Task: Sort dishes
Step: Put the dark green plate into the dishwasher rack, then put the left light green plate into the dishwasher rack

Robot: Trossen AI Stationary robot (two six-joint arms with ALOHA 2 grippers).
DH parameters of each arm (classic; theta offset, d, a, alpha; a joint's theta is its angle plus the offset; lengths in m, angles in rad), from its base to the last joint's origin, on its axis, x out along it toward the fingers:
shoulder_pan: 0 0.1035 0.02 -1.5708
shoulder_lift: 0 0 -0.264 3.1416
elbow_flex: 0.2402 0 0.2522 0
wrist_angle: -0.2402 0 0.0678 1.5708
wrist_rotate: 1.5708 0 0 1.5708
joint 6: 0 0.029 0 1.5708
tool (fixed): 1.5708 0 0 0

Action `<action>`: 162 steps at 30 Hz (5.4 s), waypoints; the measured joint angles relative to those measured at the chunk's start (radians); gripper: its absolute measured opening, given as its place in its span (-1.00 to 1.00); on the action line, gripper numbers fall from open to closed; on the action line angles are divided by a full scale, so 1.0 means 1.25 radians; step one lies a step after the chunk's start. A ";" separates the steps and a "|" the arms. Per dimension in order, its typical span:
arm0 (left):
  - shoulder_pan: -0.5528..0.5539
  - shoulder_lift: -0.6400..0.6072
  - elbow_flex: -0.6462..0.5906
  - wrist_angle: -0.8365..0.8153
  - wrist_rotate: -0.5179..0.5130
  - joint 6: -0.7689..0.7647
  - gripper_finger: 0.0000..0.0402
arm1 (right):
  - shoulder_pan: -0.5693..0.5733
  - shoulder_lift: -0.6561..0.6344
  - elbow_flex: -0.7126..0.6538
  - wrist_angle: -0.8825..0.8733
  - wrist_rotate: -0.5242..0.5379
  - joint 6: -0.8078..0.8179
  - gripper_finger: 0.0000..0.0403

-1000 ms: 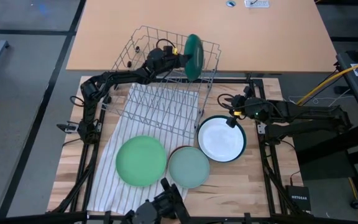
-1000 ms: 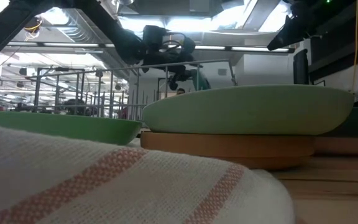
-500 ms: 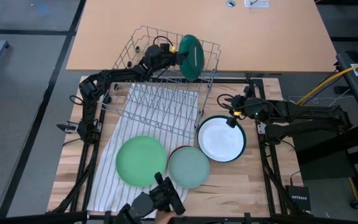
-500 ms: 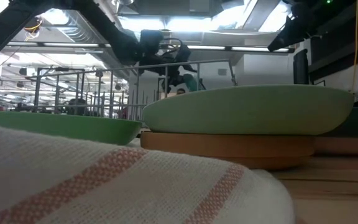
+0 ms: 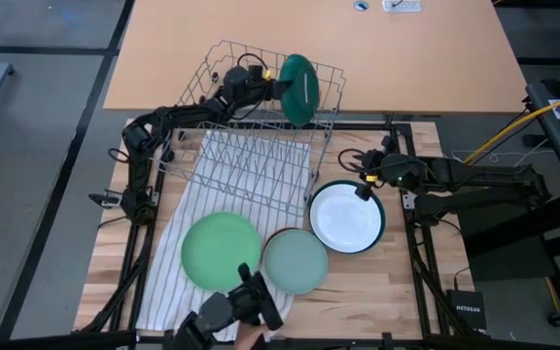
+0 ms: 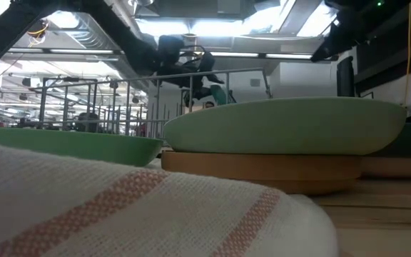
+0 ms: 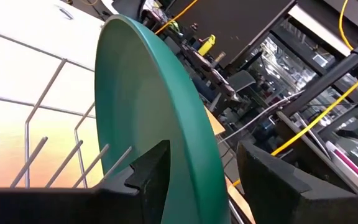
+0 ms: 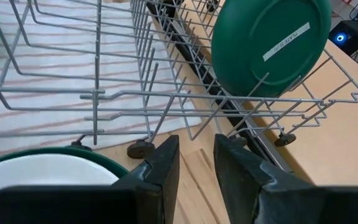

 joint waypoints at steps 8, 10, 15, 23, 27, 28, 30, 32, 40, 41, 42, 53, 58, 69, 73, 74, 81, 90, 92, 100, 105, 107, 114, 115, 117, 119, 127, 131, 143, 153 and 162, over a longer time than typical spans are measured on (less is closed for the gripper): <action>0.046 -0.001 0.000 0.001 0.075 -0.045 -0.13 | 0.000 0.000 0.000 -0.002 -0.027 0.001 -0.49; 0.058 -0.001 0.000 0.001 0.095 -0.060 -0.13 | 0.000 0.000 0.000 -0.002 -0.030 0.001 -0.49; 0.086 -0.001 0.000 0.004 0.153 -0.090 -0.13 | 0.000 0.000 0.000 -0.002 -0.036 0.000 -0.49; 0.130 -0.001 0.000 0.008 0.222 -0.135 -0.13 | 0.000 0.000 0.000 -0.002 -0.036 0.000 -0.49; 0.171 -0.001 0.000 0.027 0.408 -0.147 -0.13 | 0.000 0.000 0.000 -0.003 -0.036 0.000 -0.49; 0.181 -0.001 0.000 0.034 0.470 -0.147 -0.13 | 0.000 0.000 0.000 -0.003 -0.041 0.000 -0.49; 0.195 -0.007 0.000 0.038 0.586 -0.156 -0.13 | 0.000 0.000 0.000 -0.002 -0.068 0.000 -0.49; 0.194 -0.017 0.000 0.048 0.681 -0.173 -0.13 | 0.000 0.000 0.000 -0.002 -0.111 0.000 -0.49; 0.128 -0.133 0.000 0.048 0.818 -0.165 -0.13 | 0.000 0.007 0.000 0.001 -0.280 0.040 -0.49; 0.116 -0.153 0.000 0.049 0.819 -0.163 -0.13 | 0.000 0.008 0.000 0.000 -0.288 0.054 -0.49; 0.106 -0.176 0.000 0.045 0.820 -0.161 -0.13 | 0.000 0.008 0.000 -0.001 -0.293 0.064 -0.49; -0.110 -0.442 -0.007 -0.302 0.780 0.081 -0.37 | 0.001 0.061 0.001 0.002 -0.364 0.131 -0.49; -0.242 -0.570 -0.007 -0.699 0.527 0.366 -0.48 | 0.001 0.084 0.001 0.005 -0.459 0.168 -0.49; -0.691 -0.688 -0.008 -1.262 -0.205 0.298 -0.67 | 0.115 0.092 0.001 0.012 -0.418 0.297 -0.49; -0.861 -0.641 -0.008 -1.344 -0.304 0.164 -0.73 | 0.193 0.092 0.001 0.030 -0.363 0.351 -0.49; -0.895 -0.625 -0.009 -1.356 -0.312 0.132 -0.74 | 0.211 0.092 0.001 0.032 -0.347 0.360 -0.49; -1.053 -0.485 -0.009 -1.368 -0.318 0.017 -0.78 | 0.331 0.098 0.000 0.086 -0.258 0.402 -0.49; -1.108 -0.305 -0.009 -1.367 -0.170 0.021 -0.59 | 0.418 0.159 0.000 0.159 -0.208 0.399 -0.49; -1.108 -0.269 -0.009 -1.366 -0.165 0.033 -0.49 | 0.427 0.177 0.000 0.158 -0.208 0.398 -0.49; -1.108 -0.161 -0.009 -1.351 -0.131 0.113 -0.03 | 0.437 0.261 0.000 0.162 -0.215 0.399 -0.49; -1.111 -0.131 -0.009 -1.349 -0.102 0.124 0.11 | 0.435 0.305 0.000 0.163 -0.216 0.399 -0.49; -1.112 -0.125 -0.009 -1.348 -0.102 0.121 0.13 | 0.435 0.319 0.000 0.164 -0.217 0.399 -0.49; -1.125 -0.100 -0.009 -1.295 -0.117 0.102 0.13 | 0.435 0.351 0.000 0.168 -0.217 0.399 -0.49; -1.128 -0.096 -0.009 -1.283 -0.120 0.101 0.13 | 0.435 0.353 0.000 0.169 -0.217 0.399 -0.49; -1.130 -0.089 -0.009 -1.267 -0.129 0.101 0.13 | 0.435 0.353 0.000 0.168 -0.217 0.399 -0.49; -1.135 -0.087 -0.009 -1.265 -0.145 0.100 0.13 | 0.435 0.353 0.000 0.169 -0.214 0.399 -0.49; -1.139 -0.087 -0.009 -1.221 -0.239 0.035 0.12 | 0.435 0.353 0.000 0.169 -0.208 0.398 -0.49; -1.139 -0.088 -0.009 -1.219 -0.252 -0.004 0.12 | 0.435 0.353 0.000 0.169 -0.205 0.398 -0.49; -1.142 -0.089 -0.101 -1.094 -0.277 -0.064 0.12 | 0.435 0.353 0.000 0.169 -0.202 0.398 -0.49; -1.142 -0.092 -0.161 -1.057 -0.288 -0.128 0.07 | 0.435 0.353 0.000 0.169 -0.202 0.398 -0.49; -1.143 -0.092 -0.148 -1.069 -0.282 -0.123 -0.52 | 0.435 0.353 0.000 0.169 -0.201 0.398 -0.49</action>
